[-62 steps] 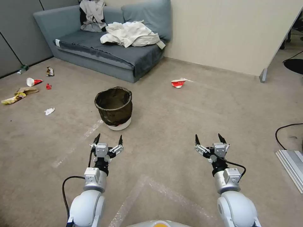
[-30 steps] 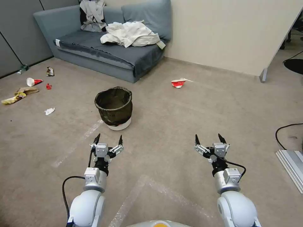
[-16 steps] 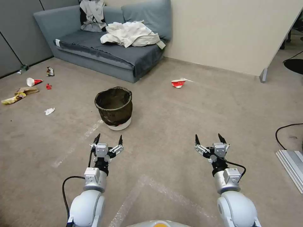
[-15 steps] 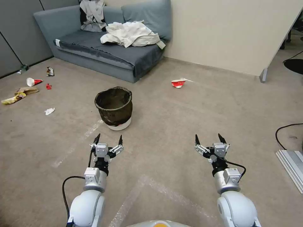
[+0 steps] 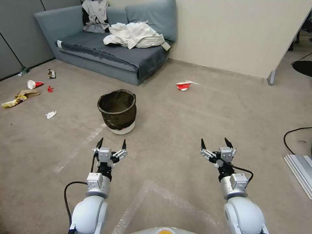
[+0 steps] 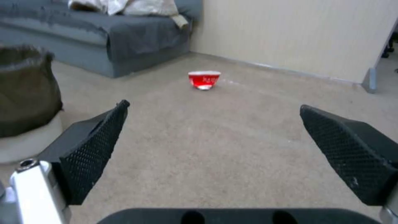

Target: Pick up the trash can from the floor.

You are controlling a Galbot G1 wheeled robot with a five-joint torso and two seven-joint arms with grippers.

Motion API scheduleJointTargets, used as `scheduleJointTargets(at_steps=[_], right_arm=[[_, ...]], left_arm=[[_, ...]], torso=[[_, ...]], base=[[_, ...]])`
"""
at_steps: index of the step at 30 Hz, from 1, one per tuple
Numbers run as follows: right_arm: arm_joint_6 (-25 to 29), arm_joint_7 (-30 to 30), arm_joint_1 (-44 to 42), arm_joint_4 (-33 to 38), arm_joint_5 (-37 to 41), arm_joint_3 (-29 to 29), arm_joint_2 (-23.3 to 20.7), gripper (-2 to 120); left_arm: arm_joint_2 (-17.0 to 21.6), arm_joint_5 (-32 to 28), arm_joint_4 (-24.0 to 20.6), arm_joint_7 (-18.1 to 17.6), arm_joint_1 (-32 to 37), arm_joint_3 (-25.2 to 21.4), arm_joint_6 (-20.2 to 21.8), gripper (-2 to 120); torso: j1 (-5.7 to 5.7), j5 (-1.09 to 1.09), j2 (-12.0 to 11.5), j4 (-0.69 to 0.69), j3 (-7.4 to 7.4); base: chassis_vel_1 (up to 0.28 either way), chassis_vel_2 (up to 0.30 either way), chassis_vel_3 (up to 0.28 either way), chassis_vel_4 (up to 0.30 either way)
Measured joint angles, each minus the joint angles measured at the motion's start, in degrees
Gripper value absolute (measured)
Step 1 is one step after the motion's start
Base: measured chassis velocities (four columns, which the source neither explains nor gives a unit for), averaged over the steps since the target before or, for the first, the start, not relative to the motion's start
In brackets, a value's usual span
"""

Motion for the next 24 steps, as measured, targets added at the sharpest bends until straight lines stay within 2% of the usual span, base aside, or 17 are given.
scheduleJointTargets(at_steps=[3,4,5,7,8,12,24], right_arm=[[0.0,-1.0,-5.4,7.5,2.5,0.9,3.1,100],[0.0,-1.0,-5.4,7.5,2.5,0.9,3.1,100],[-0.1,-1.2,-6.8,9.7,3.1,1.1,3.9,100],[-0.3,-1.4,-7.5,11.2,3.2,1.3,4.3,100],[-0.4,-1.5,-7.5,11.4,3.2,1.3,4.3,100],[-0.6,-1.6,-7.6,11.4,3.3,1.9,4.1,100],[-1.0,-1.4,-8.0,12.0,3.6,2.5,3.8,100]], left_arm=[[0.7,2.2,-6.4,-4.4,4.4,-0.6,-1.2,100],[0.7,2.2,-6.4,-4.4,4.4,-0.6,-1.2,100],[1.0,3.1,-9.0,-6.2,6.3,-0.8,-1.7,100],[1.5,4.6,-13.6,-9.4,9.5,-1.2,-2.6,100],[1.6,4.8,-15.1,-10.2,10.4,-1.4,-2.5,100],[1.9,4.5,-16.9,-10.4,11.4,-1.6,-1.9,100],[2.7,2.8,-16.7,-9.0,12.2,-1.7,-1.2,100]], torso=[[0.0,0.0,0.0,-0.02,-0.01],[0.0,0.0,0.0,-0.02,-0.01],[0.0,-0.02,0.0,-0.04,-0.01],[-0.01,0.02,0.0,0.0,-0.01],[0.0,0.02,0.0,0.01,-0.01],[0.0,0.0,0.0,-0.01,-0.01],[0.0,0.0,0.0,-0.01,-0.01]], base=[[0.0,0.0,0.0,0.0],[0.0,0.0,0.0,0.0],[0.0,0.0,0.0,0.0],[0.0,0.0,0.0,0.0],[0.0,0.0,0.0,0.0],[0.0,0.0,0.0,0.0],[0.0,0.0,0.0,0.0]])
